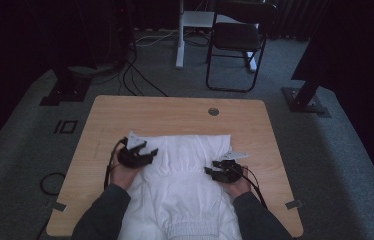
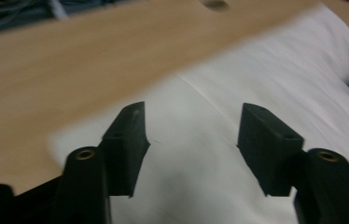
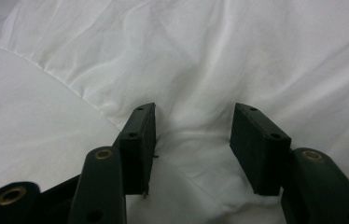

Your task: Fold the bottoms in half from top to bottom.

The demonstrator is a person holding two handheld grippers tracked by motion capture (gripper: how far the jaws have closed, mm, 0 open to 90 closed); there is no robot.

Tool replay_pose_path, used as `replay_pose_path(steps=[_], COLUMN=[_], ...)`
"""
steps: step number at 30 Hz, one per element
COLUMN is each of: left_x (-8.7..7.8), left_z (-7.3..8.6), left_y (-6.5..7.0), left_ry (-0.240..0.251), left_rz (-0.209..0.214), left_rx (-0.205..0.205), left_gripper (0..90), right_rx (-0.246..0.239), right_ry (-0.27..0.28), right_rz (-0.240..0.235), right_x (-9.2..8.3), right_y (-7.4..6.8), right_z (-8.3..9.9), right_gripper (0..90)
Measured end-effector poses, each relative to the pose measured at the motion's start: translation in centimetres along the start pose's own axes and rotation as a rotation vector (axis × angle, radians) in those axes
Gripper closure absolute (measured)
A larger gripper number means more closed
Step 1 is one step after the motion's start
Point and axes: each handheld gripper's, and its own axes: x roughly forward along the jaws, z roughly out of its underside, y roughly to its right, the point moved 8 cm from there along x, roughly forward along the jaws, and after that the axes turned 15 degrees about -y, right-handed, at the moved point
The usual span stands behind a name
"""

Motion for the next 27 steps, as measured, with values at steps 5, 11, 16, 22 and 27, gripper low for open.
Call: replay_pose_path(steps=[5, 11, 16, 22, 27], left_x=[3.3, 7.5, 8.6, 8.3, 8.1], left_z=[-1.0, 1.3, 2.1, 2.3, 2.1], left_y=[-4.5, -6.7, -7.1, -7.1, -6.2], left_ry=[-0.066, -0.184, -0.219, -0.228, -0.229], left_rz=[-0.027, -0.075, -0.075, -0.068, 0.019], left_rx=[-0.094, -0.178, -0.189, -0.168, -0.135], left_gripper=[30.7, 24.8, 20.2, 22.9, 57.0], right_rx=[0.001, 0.005, 0.005, 0.006, 0.008], right_ry=[0.001, 0.001, 0.002, 0.001, -0.002], right_rz=[-0.002, -0.006, -0.007, -0.008, -0.016], right_x=[0.0, 0.0, 0.0, 0.0, 0.0], right_y=[0.0, 0.0, 0.1, 0.1, 0.1], right_z=[0.0, 0.0, 0.0, 0.0, 0.0], right_gripper=[49.5, 49.5, 49.5, 49.4, 49.4])
